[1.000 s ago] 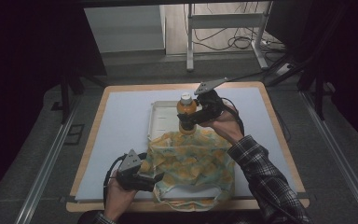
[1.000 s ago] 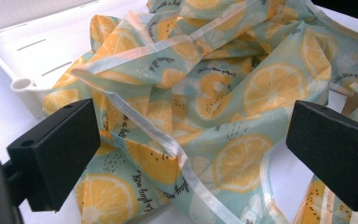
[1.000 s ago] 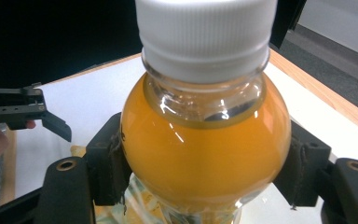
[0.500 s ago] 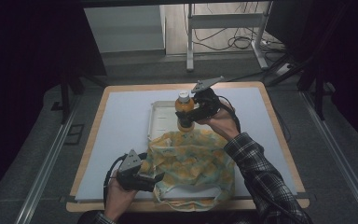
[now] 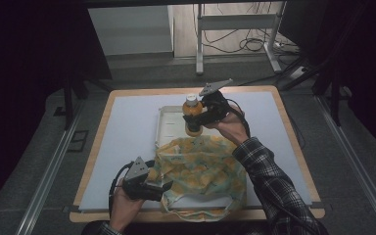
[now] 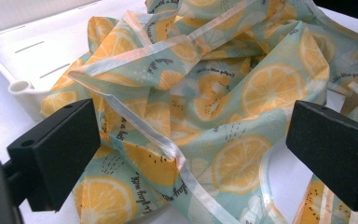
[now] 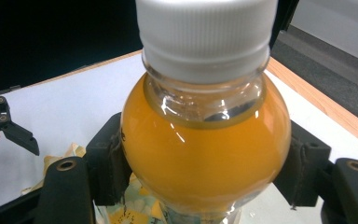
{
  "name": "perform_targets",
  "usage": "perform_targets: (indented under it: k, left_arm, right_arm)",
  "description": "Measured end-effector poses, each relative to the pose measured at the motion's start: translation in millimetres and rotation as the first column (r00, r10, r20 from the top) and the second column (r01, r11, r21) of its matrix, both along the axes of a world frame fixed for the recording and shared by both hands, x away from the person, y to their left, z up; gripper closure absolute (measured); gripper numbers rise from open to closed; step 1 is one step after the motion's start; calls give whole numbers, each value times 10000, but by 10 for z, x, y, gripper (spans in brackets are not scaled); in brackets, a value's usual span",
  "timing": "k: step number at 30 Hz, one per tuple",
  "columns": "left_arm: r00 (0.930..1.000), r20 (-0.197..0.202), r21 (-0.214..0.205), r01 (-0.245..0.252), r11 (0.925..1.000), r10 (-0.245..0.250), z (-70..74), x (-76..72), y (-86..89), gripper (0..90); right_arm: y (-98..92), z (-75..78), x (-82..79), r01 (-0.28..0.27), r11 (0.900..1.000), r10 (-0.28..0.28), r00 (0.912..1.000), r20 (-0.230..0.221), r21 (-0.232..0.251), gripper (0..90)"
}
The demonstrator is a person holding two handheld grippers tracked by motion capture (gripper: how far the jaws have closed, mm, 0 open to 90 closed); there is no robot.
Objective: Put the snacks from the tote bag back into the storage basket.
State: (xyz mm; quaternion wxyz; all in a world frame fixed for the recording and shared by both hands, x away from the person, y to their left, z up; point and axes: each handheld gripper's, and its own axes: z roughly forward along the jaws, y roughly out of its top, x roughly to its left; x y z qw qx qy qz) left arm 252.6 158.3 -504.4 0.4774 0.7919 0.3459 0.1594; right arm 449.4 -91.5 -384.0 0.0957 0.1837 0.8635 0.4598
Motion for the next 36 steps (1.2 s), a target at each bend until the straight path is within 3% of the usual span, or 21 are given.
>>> perform_targets:
  k: [36]
  left_arm:
    - [10000,3,-180,-54,9998,54,10,4,36,25]
  right_arm:
    - [221,-197,259,-138,9999,138,9999,-85,20,301]
